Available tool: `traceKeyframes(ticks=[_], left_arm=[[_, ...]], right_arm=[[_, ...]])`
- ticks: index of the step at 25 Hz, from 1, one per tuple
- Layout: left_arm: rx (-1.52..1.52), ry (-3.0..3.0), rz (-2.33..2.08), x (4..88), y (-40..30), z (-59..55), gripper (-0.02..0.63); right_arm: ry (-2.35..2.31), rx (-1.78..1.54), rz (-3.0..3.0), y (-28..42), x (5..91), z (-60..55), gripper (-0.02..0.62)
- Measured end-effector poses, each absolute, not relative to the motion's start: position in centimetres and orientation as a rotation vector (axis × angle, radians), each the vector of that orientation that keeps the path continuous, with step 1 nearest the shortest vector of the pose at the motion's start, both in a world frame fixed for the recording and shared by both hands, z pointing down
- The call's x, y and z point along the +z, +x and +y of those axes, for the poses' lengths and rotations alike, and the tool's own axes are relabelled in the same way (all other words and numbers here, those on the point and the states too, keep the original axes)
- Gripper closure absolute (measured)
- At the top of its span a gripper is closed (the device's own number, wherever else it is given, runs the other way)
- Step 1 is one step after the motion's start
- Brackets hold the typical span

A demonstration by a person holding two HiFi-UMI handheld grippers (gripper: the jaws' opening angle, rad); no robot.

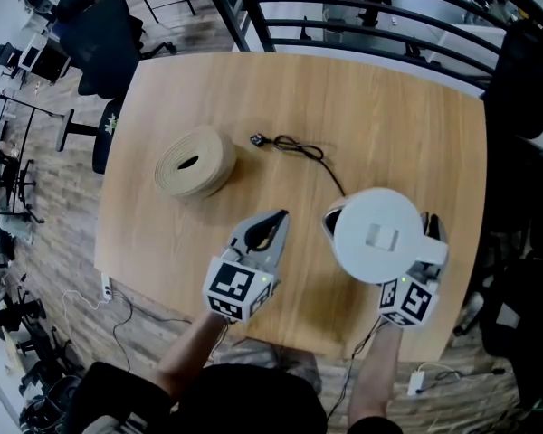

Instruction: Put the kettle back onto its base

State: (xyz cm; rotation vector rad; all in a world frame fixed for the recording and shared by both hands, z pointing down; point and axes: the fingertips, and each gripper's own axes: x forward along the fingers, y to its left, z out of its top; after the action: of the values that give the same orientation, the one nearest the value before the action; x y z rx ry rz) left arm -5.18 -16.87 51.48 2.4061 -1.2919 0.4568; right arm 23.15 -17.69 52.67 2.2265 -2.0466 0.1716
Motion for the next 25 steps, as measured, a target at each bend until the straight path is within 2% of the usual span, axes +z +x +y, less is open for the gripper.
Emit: traceKeyframes(ticks=[18, 25], left_arm=[[0.452, 2.408, -1.301, 50.9, -5.1, -15.6, 0.604], [0.452, 2.407, -1.303, 50.9, -5.3, -15.4, 0.604]], right_arm=[[2.25, 0.192, -2.064, 22.9, 52.0, -17.7, 0.517], [2.272, 0.21, -2.043, 23.1, 52.1, -17.1, 0.402]])
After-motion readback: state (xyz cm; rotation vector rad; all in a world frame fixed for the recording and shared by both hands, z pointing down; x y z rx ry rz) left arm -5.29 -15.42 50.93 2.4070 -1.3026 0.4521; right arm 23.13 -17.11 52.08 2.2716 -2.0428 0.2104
